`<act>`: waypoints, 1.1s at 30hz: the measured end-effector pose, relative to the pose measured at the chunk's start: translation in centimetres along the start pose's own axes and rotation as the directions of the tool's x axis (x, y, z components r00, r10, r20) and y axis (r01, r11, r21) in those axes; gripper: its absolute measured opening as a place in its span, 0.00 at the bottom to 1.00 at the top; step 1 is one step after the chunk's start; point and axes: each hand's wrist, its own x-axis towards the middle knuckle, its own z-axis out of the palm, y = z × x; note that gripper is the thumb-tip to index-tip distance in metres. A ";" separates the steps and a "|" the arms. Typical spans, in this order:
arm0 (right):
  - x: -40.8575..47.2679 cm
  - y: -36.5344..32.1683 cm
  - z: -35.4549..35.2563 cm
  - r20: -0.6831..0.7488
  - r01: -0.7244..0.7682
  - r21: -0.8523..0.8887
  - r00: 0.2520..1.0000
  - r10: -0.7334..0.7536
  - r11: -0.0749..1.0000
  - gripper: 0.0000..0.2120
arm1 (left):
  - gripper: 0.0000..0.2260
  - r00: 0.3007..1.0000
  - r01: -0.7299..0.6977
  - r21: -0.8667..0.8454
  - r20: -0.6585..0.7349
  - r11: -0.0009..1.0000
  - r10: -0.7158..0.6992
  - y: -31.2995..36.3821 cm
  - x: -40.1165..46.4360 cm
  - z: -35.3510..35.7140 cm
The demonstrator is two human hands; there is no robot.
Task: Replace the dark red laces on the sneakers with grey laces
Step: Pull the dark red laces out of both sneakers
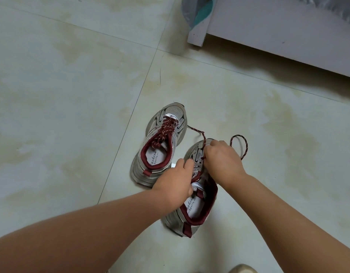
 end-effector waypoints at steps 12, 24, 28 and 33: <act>-1.2 3.0 0.6 0.047 -0.397 0.741 0.836 0.547 0.542 0.02 | 0.15 1.000 0.006 -0.023 0.007 1.000 -0.005 0.2 -0.1 0.1; 0.3 0.5 0.7 -0.041 -0.209 0.540 0.961 0.273 0.815 0.06 | 0.15 1.000 0.001 -0.008 0.011 1.000 -0.001 0.2 -0.1 0.1; 0.1 2.0 -0.8 -0.044 -0.263 0.873 0.796 0.604 0.410 0.06 | 0.15 1.000 -0.005 -0.030 0.011 1.000 0.005 0.1 0.0 0.1; 0.0 1.7 -0.6 0.035 -0.310 0.647 0.925 0.380 0.697 0.08 | 0.15 1.000 0.005 -0.016 0.006 1.000 -0.005 0.2 0.0 0.2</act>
